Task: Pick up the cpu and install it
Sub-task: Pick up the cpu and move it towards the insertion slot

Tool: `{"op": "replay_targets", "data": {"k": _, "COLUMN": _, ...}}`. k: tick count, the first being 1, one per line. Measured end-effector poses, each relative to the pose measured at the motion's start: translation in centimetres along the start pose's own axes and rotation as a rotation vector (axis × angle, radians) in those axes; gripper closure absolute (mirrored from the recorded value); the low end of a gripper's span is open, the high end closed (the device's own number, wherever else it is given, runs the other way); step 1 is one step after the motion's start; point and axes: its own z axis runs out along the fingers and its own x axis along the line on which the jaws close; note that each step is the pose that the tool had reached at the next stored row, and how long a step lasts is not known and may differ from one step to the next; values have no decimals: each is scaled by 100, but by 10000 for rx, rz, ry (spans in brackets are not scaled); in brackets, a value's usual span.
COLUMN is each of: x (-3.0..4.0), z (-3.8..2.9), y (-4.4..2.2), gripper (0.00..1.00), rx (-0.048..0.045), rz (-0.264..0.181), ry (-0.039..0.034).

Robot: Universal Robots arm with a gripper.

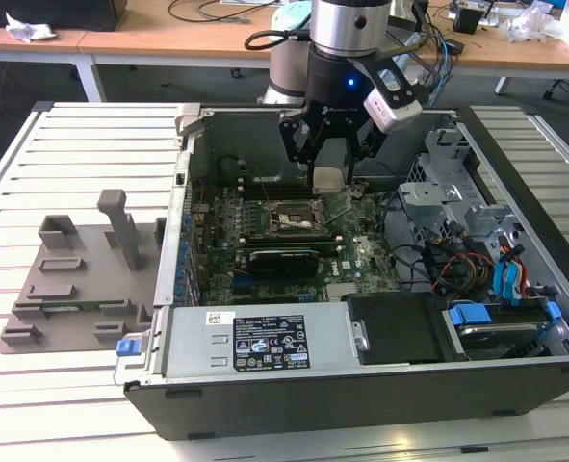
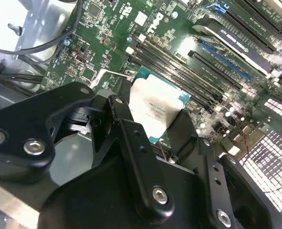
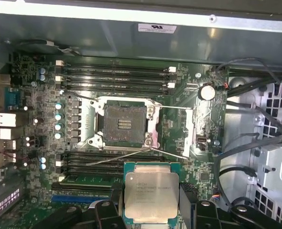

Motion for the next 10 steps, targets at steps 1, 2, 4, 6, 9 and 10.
{"op": "replay_targets", "data": {"k": 1, "x": 0, "z": 14, "y": 1, "gripper": 45, "rx": -1, "rz": 0, "ry": 0}}
{"op": "replay_targets", "data": {"k": 2, "x": 1, "z": 33, "y": 3, "gripper": 45, "rx": 1, "rz": 0, "ry": 0}}
{"op": "replay_targets", "data": {"k": 4, "x": 2, "z": 111, "y": 11, "gripper": 45, "rx": -1, "rz": 0, "ry": -1}}
{"op": "replay_targets", "data": {"k": 6, "x": 3, "z": 159, "y": 15, "gripper": 45, "rx": -1, "rz": 0, "ry": 0}}
{"op": "replay_targets", "data": {"k": 9, "x": 3, "z": 165, "y": 16, "gripper": 45, "rx": 0, "rz": 0, "ry": 0}}
{"op": "replay_targets", "data": {"k": 10, "x": 3, "z": 165, "y": 16, "gripper": 45, "rx": 0, "rz": 0, "ry": 0}}
